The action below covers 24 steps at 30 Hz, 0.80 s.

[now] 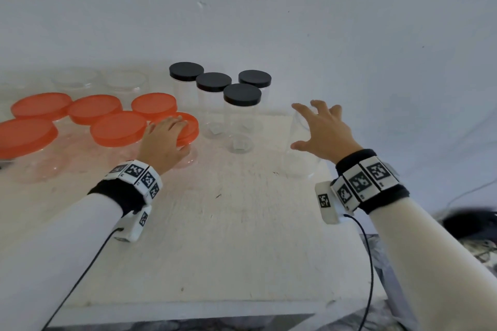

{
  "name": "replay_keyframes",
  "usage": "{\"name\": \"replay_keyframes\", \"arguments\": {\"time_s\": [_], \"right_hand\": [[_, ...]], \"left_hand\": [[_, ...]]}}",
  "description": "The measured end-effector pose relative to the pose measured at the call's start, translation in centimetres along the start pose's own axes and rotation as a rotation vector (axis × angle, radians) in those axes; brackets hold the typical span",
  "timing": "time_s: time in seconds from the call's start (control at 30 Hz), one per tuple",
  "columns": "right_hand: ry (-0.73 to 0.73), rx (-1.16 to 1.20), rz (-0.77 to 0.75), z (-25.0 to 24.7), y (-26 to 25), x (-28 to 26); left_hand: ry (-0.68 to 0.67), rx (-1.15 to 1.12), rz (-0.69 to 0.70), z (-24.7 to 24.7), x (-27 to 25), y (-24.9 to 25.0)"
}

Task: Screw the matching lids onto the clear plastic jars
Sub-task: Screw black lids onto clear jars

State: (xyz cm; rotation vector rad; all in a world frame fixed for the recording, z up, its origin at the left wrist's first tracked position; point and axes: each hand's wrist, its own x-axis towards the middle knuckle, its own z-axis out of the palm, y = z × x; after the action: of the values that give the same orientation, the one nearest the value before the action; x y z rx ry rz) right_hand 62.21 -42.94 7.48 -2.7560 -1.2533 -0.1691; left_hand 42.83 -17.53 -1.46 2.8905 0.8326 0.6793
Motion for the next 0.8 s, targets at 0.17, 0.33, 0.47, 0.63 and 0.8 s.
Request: {"name": "replay_keyframes", "arguments": {"time_s": [0.17,0.33,0.47,0.63,0.8], "right_hand": [[-0.001,-0.047,-0.096,-1.7,-1.8,-1.6],[-0.067,0.113,-0.239,-3.4,-5.1,-3.2],[-0.079,0.224,-0.340,-3.4,-8.4,-3.6],[-0.087,0.381,-0.471,-2.1,-12.5,-3.3],[-0.061,0.488,-0.529,-0.8,-16.8,-2.6]], "left_hand": [[-0.033,-0.035,-0.013,-0.6,-0.1,0.1],[0.064,-0.236,-0.003,-2.9,-1.3,0.1],[0.112,-0.355,-0.039,-5.9,-3.8,-2.2],[0.141,-0.293,-0.145,-8.6,-8.7,-7.9],[0.131,-0.201,-0.312,-10.4,-13.3,-14.7]]}}
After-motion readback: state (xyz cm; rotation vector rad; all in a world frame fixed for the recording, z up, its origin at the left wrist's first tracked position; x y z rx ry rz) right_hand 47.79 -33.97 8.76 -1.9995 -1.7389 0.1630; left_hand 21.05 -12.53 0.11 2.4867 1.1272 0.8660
